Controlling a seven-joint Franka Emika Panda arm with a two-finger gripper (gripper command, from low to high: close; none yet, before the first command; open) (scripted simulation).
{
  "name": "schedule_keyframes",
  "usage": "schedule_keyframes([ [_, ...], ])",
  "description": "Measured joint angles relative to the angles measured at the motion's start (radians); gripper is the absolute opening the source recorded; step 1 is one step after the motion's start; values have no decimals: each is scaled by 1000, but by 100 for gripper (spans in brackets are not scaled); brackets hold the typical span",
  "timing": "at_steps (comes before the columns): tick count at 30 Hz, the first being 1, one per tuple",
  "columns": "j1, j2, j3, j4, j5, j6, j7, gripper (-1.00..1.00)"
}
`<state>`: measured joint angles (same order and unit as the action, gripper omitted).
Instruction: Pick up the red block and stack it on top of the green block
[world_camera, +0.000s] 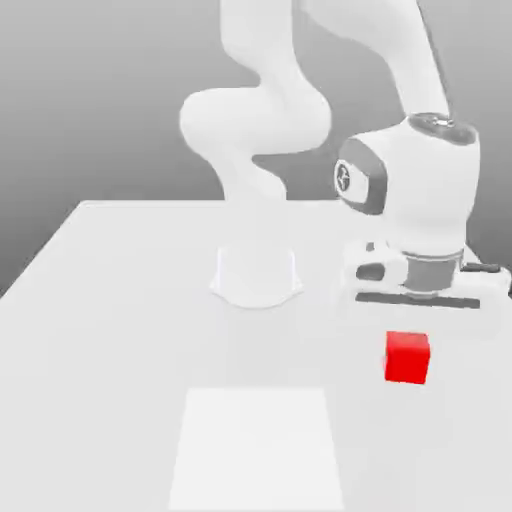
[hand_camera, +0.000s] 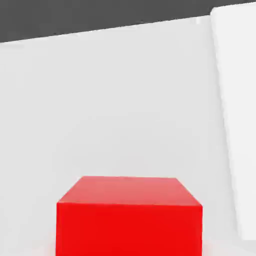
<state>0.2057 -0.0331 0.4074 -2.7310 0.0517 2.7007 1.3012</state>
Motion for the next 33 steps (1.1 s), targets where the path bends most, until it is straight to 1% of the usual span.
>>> schedule_keyframes([
  [10,269,-103,117,-71,119,-22,-290,-100],
  [20,580,-210,221,-140,257,-47,-589,-100],
  [24,586,-200,243,-146,235,-25,-592,-100],
  [33,525,-135,281,-147,127,42,-519,-100],
])
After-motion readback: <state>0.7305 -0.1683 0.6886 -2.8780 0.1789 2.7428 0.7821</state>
